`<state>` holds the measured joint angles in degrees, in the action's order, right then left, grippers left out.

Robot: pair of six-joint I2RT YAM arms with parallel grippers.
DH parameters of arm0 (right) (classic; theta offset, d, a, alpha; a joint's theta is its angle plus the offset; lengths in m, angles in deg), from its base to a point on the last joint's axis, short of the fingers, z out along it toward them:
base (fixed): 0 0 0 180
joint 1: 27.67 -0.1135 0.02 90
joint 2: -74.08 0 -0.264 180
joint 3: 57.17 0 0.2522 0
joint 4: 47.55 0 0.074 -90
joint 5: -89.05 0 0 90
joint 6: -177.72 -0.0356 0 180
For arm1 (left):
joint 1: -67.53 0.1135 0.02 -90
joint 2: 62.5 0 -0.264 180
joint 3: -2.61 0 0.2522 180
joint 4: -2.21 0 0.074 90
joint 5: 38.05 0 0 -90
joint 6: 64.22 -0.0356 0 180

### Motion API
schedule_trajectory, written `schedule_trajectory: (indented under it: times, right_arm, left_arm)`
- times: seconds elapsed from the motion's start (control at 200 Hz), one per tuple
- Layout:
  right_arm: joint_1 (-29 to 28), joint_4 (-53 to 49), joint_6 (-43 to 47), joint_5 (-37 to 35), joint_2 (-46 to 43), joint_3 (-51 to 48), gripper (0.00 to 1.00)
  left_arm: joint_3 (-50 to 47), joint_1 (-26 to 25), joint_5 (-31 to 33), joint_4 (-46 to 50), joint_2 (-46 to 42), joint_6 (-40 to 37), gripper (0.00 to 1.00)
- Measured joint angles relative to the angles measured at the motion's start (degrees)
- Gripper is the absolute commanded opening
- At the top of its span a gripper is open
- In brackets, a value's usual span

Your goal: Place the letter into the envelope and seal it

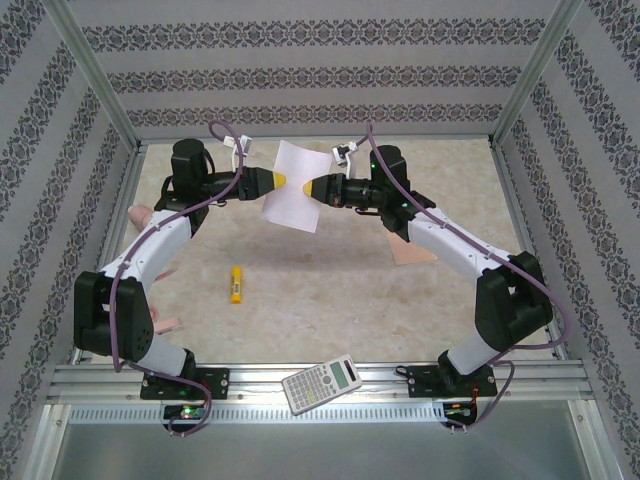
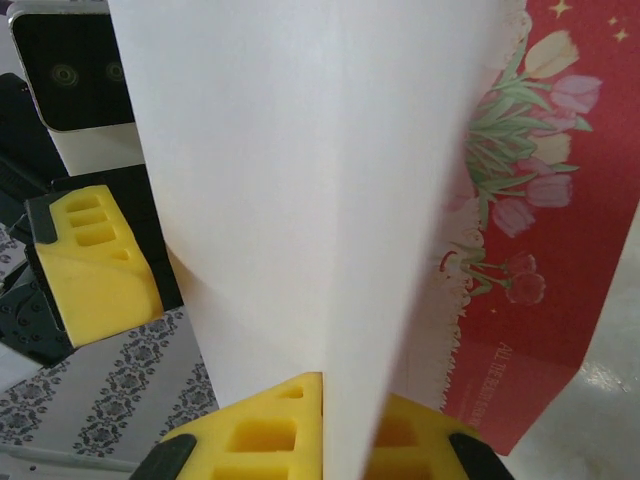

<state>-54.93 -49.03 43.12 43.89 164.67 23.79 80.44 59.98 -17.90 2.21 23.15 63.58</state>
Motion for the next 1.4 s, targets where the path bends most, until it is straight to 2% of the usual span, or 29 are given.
schedule_trajectory:
  times: [0.22, 0.5, 0.625, 0.665, 0.934, 1.019, 1.109, 1.184, 1.399]
  right_arm:
    - [0.02, 0.00, 0.00, 0.00, 0.00, 0.00, 0.11]
    - [0.02, -0.09, 0.50, -0.46, 0.00, 0.02, 0.20]
    - [0.02, -0.26, 1.11, -0.46, -0.02, 0.02, 0.23]
    - [0.02, -0.35, 1.25, -0.48, -0.02, 0.02, 0.25]
    - [0.26, -1.86, 2.78, -1.33, -0.61, 0.13, 0.49]
    - [0.96, -3.10, 3.89, -2.01, -1.88, 0.11, 0.67]
    - [2.34, -4.26, 5.16, -3.17, -3.91, -0.11, 0.79]
    - [3.63, -4.98, 6.97, -3.91, -5.99, -0.46, 0.97]
    - [6.56, -5.16, 9.99, -5.38, -10.40, -3.63, 0.98]
  left_arm:
    - [0.02, 0.00, 0.07, 1.27, -0.07, -1.75, 0.24]
    - [0.26, 0.00, 1.84, 9.14, -0.87, -7.63, 0.11]
    - [0.31, 0.00, 2.71, 10.40, -1.29, -9.01, 0.00]
    - [0.31, 0.00, 2.91, 10.51, -1.40, -9.18, 0.00]
    - [0.35, 0.00, 4.24, 10.75, -1.81, -9.38, 0.00]
    - [0.72, 0.00, 4.92, 11.69, -1.84, -9.81, 0.00]
    - [1.64, 0.00, 6.27, 13.94, -2.14, -11.32, 0.00]
    - [2.75, 0.00, 7.61, 16.50, -2.69, -13.14, 0.00]
    - [5.16, 0.00, 7.89, 20.00, -4.76, -16.55, 0.00]
